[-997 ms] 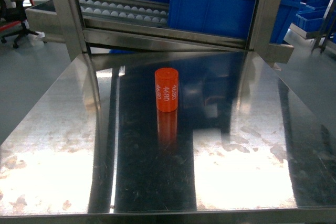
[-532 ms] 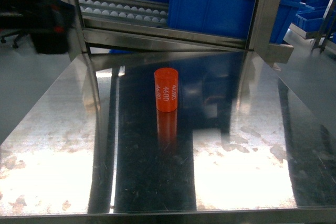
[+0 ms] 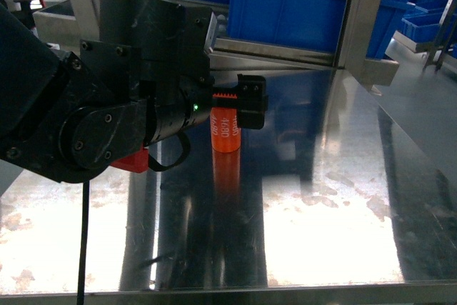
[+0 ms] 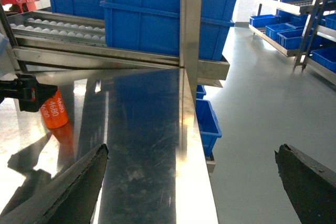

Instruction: Pick capacitor and pack into box

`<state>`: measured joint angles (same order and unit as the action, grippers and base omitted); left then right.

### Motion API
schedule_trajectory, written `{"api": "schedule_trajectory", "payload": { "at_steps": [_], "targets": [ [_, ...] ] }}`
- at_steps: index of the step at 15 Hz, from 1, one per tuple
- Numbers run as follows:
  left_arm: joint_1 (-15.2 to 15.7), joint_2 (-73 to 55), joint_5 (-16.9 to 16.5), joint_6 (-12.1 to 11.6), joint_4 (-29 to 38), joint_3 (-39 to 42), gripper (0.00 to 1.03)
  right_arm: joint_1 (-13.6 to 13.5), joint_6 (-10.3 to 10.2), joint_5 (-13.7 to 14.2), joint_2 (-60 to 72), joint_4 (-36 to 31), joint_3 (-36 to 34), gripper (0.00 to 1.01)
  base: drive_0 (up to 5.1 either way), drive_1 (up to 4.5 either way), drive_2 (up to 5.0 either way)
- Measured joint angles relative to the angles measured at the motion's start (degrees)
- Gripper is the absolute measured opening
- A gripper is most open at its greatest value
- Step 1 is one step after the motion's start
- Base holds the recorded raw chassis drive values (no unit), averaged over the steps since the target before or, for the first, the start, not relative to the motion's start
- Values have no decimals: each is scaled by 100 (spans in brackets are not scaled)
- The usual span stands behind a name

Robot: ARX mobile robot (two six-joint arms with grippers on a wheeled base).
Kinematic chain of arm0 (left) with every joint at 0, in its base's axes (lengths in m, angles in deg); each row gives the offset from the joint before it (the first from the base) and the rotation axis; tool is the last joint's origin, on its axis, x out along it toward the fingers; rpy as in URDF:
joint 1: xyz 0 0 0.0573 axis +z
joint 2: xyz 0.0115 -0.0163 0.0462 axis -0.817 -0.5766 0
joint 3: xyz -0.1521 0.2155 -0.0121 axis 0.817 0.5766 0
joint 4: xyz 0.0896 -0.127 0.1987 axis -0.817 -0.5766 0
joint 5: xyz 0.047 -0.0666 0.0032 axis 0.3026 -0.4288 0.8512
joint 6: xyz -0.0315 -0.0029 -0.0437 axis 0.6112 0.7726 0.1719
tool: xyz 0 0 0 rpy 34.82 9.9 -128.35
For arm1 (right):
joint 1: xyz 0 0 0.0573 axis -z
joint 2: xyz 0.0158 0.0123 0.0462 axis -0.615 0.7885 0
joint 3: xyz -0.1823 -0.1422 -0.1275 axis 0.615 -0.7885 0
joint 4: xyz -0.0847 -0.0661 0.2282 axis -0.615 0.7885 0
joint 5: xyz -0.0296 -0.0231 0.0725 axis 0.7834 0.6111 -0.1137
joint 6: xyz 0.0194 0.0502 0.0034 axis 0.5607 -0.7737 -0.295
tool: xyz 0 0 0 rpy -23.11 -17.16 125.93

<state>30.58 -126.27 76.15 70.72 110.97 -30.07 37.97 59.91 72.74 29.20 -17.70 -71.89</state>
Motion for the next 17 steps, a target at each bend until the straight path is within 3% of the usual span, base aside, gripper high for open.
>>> {"api": "schedule_trajectory", "payload": {
  "at_steps": [6, 7, 11, 14, 17],
  "targets": [
    [-2, -1139, -28, 181, -122, -780, 98, 0, 0, 0, 0, 2, 0, 98, 0, 0, 0],
    [-13, -1167, -7, 184, -101, -822, 93, 0, 0, 0, 0, 0, 0, 98, 0, 0, 0],
    [4, -1187, 92, 153, 90, -850, 48, 0, 0, 0, 0, 0, 0, 98, 0, 0, 0],
    [46, -1113, 144, 160, 188, -691, 45, 0, 0, 0, 0, 0, 0, 98, 0, 0, 0],
    [245, -146, 332, 293, 439, 157, 45, 0, 0, 0, 0, 2, 0, 98, 0, 0, 0]
  ]
}}
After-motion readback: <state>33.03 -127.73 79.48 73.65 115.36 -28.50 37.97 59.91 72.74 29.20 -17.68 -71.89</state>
